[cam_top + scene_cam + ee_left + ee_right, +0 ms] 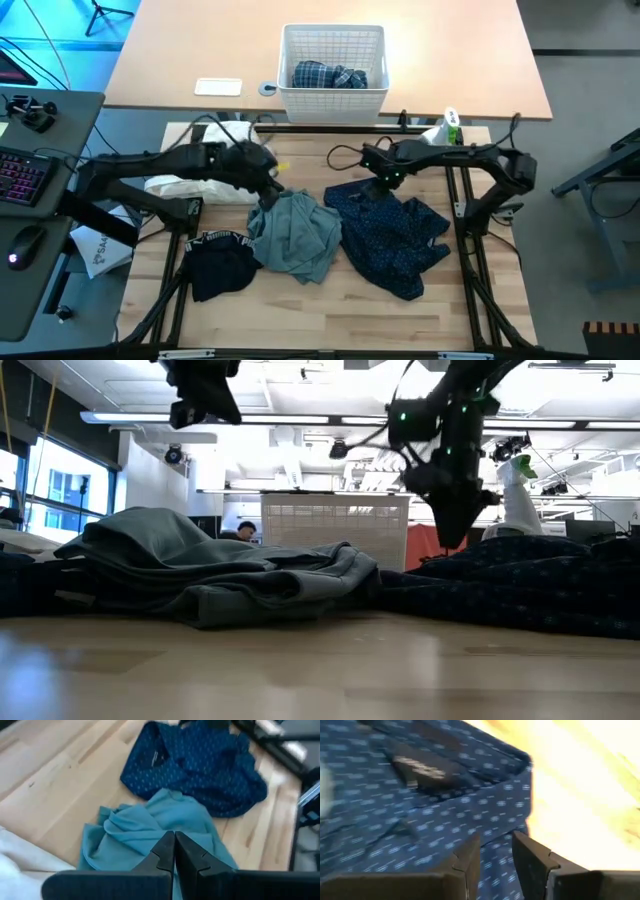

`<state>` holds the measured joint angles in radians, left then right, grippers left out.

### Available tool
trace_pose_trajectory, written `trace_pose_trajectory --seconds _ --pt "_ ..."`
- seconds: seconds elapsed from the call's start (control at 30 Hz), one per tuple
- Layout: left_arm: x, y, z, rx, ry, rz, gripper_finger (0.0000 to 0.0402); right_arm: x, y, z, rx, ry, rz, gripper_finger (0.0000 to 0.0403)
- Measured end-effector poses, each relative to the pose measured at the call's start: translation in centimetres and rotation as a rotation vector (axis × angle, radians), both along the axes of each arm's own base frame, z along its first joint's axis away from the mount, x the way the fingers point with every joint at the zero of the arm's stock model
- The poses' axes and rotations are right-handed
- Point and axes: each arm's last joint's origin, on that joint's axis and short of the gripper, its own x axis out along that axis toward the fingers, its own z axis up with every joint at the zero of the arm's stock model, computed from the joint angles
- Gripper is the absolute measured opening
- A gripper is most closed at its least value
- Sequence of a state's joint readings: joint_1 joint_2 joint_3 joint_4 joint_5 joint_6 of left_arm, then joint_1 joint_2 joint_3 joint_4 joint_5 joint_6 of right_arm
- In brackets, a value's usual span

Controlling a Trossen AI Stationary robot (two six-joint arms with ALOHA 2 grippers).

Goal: Fold Laundry from Bin
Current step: Fold the dark blue polo

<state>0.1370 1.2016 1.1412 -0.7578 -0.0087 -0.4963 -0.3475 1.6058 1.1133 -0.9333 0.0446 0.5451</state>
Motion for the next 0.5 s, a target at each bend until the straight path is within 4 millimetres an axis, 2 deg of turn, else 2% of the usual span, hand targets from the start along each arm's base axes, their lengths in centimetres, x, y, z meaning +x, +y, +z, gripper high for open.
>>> trace_pose_trajectory --seconds 0.23,0.37,0.43,0.5 --pt "2.1 -1.9 -2.1 -0.011 0.092 -0.055 0.0000 0.6 -1.4 -4.0 0.048 0.145 0.034 0.0106" --pt "2.7 -2.7 -2.8 0.003 0.124 -0.086 0.0000 0.6 -1.9 -6.1 0.065 0.112 0.073 0.0102" --pt "2.8 -3.0 -3.0 0.001 0.130 -0.091 0.0000 0.5 -1.7 -6.5 0.077 0.082 0.086 0.0085" --pt "2.8 -3.4 -3.0 -0.013 0.129 -0.084 0.0000 0.5 -1.3 -6.4 0.086 0.062 0.098 0.0050"
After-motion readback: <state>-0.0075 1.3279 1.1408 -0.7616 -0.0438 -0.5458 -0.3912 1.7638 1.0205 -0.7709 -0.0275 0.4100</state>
